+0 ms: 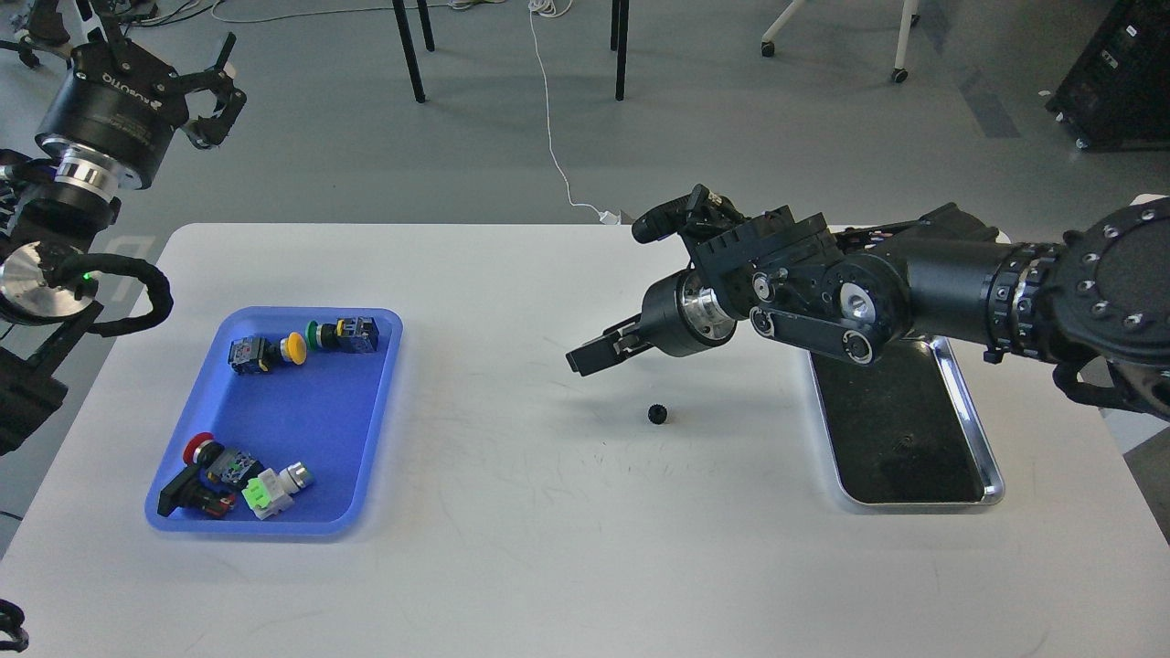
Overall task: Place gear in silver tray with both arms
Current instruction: 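Lower the right gripper onto the black gear and grasp it, then carry the gear into the silver tray and open the right gripper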
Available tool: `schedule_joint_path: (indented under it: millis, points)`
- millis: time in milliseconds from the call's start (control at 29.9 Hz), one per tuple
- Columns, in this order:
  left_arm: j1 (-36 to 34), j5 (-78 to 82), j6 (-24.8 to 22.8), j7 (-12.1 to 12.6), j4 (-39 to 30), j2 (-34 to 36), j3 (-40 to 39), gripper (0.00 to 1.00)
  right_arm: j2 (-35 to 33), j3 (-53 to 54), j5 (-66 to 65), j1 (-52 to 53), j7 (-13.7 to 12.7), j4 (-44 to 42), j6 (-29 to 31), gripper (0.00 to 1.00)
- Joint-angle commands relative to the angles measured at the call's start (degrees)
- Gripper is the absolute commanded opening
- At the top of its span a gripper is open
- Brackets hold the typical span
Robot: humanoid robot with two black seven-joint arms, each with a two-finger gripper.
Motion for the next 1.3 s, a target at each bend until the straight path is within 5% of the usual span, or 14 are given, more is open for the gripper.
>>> schedule_joint_path:
  millis: [0, 301, 535, 936, 1270]
  points:
    - [0.07, -0.06, -0.14, 0.01, -0.05, 0.65, 0.01, 0.98, 0.33, -2.46, -0.89, -0.69, -0.01, -0.48, -1.25, 0.92]
    - [0.07, 0.03, -0.05, 0.01, -0.05, 0.91, 0.01, 0.98, 0.33, -5.10, -0.80, -2.98, 0.08, -0.40, -1.43, 0.73]
    - [0.16, 0.03, -0.05, 0.01, -0.05, 1.09, 0.10, 0.98, 0.33, -5.01, -0.63, -4.56, 2.71, 0.48, -1.60, 0.72]
    - [1.30, 0.03, -0.22, -0.07, -0.05, 1.79, 0.10, 0.98, 0.33, -6.68, -5.90, -3.86, 2.54, 0.22, -1.34, 0.66]
    - [1.39, 0.03, -0.31, -0.07, -0.05, 2.23, 0.10, 0.98, 0.33, -7.56, -5.90, -4.21, 2.54, -0.13, -1.34, 0.41]
